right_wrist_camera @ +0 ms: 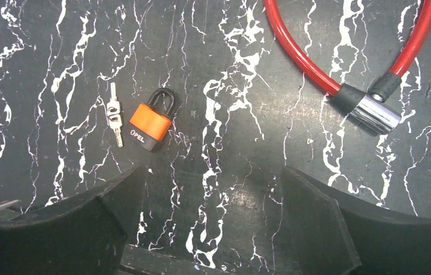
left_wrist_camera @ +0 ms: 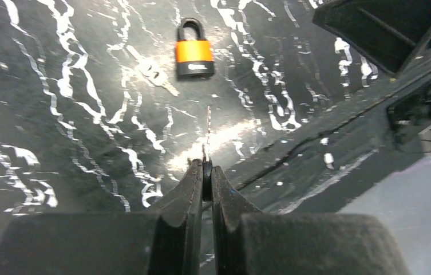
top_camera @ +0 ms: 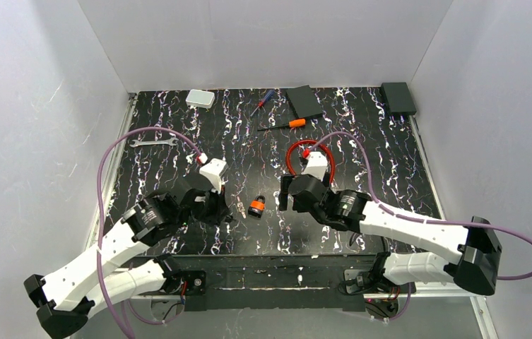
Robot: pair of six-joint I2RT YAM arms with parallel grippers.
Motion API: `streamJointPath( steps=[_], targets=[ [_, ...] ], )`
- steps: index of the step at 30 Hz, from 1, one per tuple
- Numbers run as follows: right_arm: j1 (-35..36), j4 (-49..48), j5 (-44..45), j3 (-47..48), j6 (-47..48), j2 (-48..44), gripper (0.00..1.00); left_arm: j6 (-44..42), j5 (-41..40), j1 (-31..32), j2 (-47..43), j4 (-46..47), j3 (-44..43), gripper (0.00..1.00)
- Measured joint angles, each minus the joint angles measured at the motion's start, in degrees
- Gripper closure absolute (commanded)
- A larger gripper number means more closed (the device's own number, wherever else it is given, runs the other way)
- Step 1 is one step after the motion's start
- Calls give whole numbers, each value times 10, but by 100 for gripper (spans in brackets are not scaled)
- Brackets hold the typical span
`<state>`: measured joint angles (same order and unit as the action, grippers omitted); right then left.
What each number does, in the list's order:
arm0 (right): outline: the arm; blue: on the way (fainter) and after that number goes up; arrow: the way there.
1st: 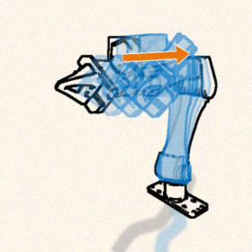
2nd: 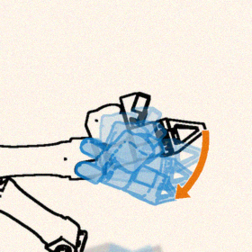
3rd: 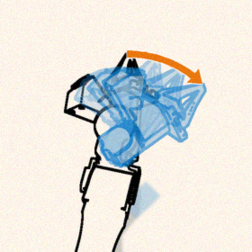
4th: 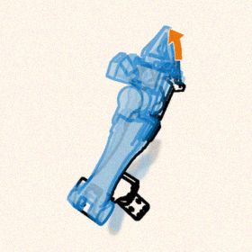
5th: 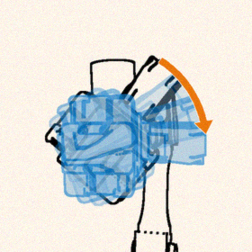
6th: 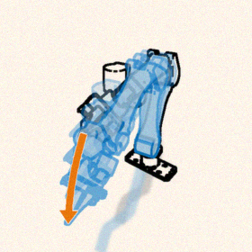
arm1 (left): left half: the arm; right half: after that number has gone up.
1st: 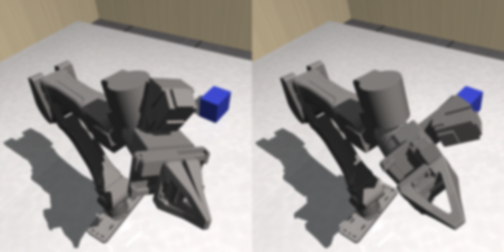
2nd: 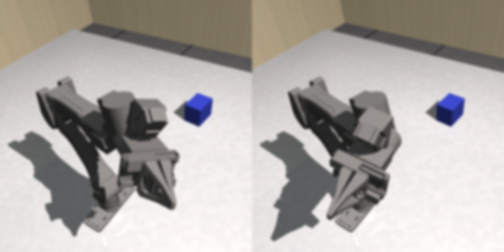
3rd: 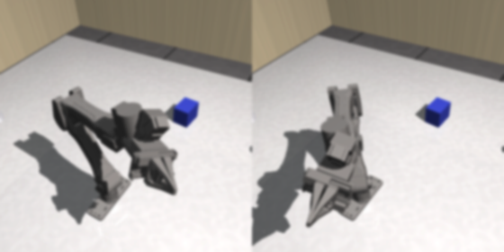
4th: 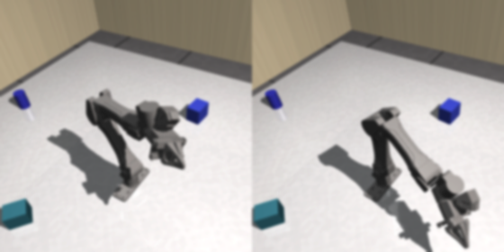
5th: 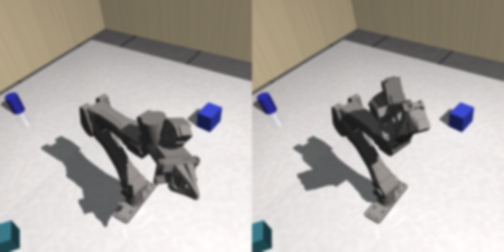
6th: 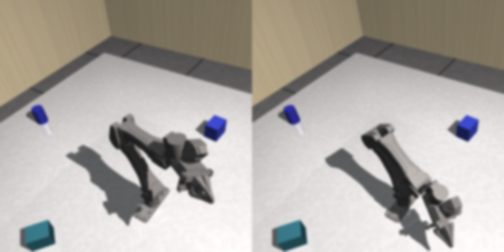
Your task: Unlock with the key
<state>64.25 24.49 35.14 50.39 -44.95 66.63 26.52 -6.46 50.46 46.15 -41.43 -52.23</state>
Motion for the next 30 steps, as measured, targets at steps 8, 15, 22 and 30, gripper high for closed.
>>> streamJointPath(
  steps=[8, 15, 22, 30],
  targets=[
    [0, 7, -19, 48, -13, 95, 2, -95, -78, 0, -34, 1, 25, 100],
    [0, 27, -30, 147, -50, 234, 2, -125, -108, 0, -101, 25, 49, 100],
    [0, 61, -48, 249, -89, 362, 2, -136, -126, 0, -120, 44, 61, 100],
    [-2, 101, -52, 316, -108, 450, 2, -140, -129, 0, -107, 50, 63, 100]
  ],
)
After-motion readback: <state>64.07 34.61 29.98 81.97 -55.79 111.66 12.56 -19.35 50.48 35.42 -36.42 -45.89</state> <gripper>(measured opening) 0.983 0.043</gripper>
